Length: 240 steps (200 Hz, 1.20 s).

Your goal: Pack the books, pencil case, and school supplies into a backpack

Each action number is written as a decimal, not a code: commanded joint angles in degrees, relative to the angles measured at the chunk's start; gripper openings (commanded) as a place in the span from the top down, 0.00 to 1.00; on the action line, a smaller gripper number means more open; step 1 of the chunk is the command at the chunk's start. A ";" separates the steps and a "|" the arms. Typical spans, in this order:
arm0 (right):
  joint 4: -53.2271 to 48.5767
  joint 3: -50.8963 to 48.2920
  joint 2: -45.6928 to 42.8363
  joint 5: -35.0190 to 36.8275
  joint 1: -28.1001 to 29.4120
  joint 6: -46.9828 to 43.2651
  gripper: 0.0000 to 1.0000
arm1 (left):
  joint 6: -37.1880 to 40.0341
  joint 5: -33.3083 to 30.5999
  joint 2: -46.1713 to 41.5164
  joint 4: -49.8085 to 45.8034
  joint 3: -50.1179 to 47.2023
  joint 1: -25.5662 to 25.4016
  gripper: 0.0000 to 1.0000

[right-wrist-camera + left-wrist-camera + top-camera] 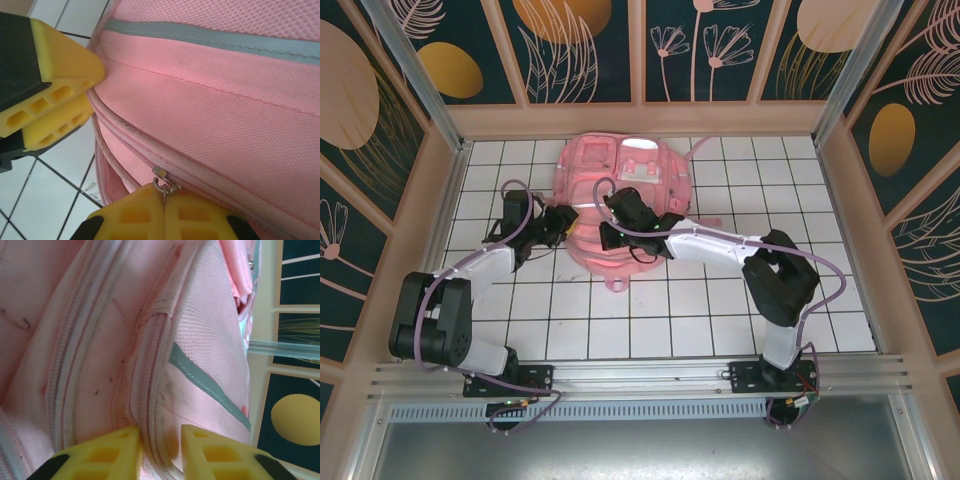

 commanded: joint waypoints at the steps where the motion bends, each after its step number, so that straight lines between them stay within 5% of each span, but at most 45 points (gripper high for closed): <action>1: -7.42 -0.06 -2.38 9.91 0.97 -1.30 1.00 | 0.51 -0.26 0.46 2.75 1.19 -0.04 0.85; 29: -13.04 -3.26 -5.94 17.52 0.00 -3.13 1.00 | 2.64 -2.29 0.43 0.71 1.08 -0.04 0.95; 65: -13.50 -8.22 -11.90 17.78 -4.36 -5.64 1.00 | 3.94 -3.31 0.80 0.03 0.32 -0.03 1.00; 119: -11.23 -9.42 -14.67 8.76 -14.32 -16.34 1.00 | 6.81 -4.19 0.22 -2.48 -0.26 -0.04 1.00; 187: -8.87 -5.74 -13.99 -5.66 -22.05 -37.94 1.00 | 22.18 -5.95 -3.32 -14.88 -0.26 0.10 1.00; 240: -10.54 0.21 -8.90 -4.34 -25.08 -42.05 1.00 | 25.53 -7.22 -4.19 -17.51 -0.99 0.14 1.00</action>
